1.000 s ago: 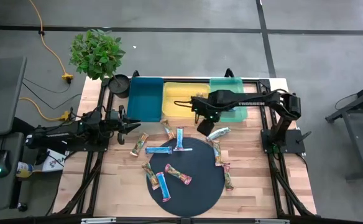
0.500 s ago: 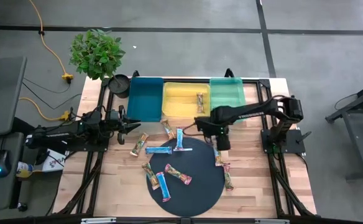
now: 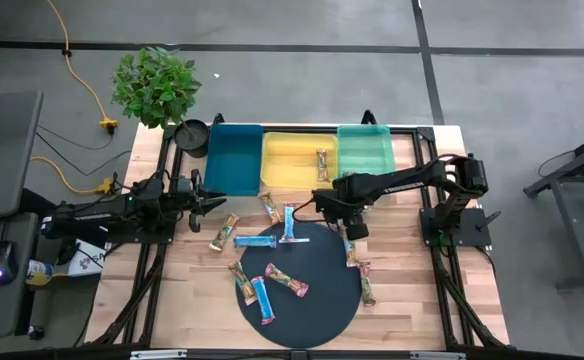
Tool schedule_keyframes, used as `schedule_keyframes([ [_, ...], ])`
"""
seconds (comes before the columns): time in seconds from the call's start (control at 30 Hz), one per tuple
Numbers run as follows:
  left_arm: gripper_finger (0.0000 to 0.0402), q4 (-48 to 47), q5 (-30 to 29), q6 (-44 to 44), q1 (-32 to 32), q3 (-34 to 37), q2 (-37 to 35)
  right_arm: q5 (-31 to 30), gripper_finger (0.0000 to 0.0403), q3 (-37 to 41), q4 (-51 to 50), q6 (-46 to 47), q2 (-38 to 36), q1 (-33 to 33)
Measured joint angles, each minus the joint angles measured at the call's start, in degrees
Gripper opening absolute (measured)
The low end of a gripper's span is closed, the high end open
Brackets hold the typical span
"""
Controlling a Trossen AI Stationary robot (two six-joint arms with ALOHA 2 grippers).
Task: Pick and place Granola Bars by type
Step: Put the violet granola bar into the green bin
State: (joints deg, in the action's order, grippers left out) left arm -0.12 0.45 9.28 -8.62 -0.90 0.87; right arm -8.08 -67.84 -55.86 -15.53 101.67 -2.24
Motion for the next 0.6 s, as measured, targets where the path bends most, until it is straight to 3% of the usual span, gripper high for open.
schedule_keyframes([
  [0.3, 0.0082, 0.0, 0.0, 0.0, 0.0, 0.0, 0.0, 5.5, 0.0154, 0.2, 5.7, -7.5, 0.0, 0.0],
  [0.6, 0.0082, 0.0, 0.0, 0.0, 0.0, 0.0, 0.0, 4.5, 0.0158, 0.7, 5.0, -7.7, 0.0, -0.8],
])
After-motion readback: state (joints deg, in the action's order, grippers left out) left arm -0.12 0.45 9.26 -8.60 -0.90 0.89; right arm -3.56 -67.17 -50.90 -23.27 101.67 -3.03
